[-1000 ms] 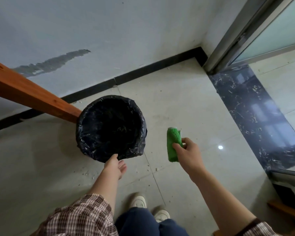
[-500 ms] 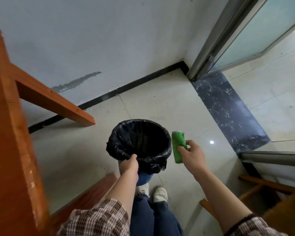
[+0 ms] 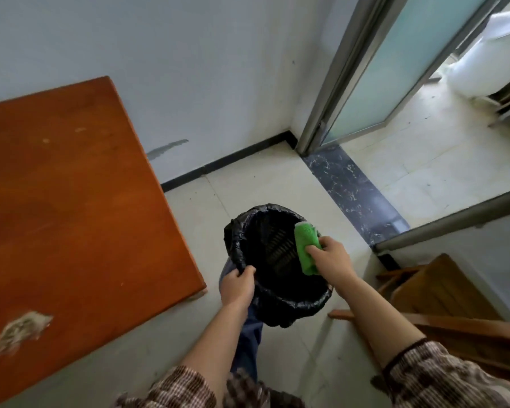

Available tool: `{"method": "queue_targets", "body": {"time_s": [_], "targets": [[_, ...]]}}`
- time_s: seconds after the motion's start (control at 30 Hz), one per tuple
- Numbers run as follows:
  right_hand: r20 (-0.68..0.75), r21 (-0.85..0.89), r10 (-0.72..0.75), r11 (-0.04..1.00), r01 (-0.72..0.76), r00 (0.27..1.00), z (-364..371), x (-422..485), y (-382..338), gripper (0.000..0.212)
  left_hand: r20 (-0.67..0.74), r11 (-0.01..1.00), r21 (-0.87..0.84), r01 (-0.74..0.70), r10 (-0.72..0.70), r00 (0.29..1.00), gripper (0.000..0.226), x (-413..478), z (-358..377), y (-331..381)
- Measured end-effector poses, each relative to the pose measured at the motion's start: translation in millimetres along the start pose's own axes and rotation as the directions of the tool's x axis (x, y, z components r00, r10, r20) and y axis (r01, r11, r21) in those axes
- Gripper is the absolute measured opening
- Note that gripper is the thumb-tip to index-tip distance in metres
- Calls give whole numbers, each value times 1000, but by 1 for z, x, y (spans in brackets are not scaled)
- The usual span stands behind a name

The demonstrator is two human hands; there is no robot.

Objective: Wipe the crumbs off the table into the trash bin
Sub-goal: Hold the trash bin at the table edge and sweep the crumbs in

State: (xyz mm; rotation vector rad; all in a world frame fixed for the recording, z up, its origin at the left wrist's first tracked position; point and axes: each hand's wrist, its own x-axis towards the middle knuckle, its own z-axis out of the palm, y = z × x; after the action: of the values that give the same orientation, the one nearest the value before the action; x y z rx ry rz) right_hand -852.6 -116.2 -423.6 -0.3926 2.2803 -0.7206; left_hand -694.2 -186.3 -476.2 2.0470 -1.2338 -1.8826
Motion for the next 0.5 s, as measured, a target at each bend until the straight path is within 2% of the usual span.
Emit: {"method": "queue_targets", "body": {"time_s": [0.17, 0.37, 0.5], "targets": [[-23, -25, -62, 998, 61, 998, 20, -79, 25, 11, 98, 995, 49, -90, 85, 992, 22, -56, -49, -47], [-74, 28, -56, 998, 58, 996, 41, -146, 22, 7, 223, 998, 52, 42, -52, 973, 22, -80, -130, -93], [-63, 86, -34, 995, 40, 997, 71, -172, 5, 13, 259, 994, 88, 64, -85, 962, 17, -80, -183, -116]]}}
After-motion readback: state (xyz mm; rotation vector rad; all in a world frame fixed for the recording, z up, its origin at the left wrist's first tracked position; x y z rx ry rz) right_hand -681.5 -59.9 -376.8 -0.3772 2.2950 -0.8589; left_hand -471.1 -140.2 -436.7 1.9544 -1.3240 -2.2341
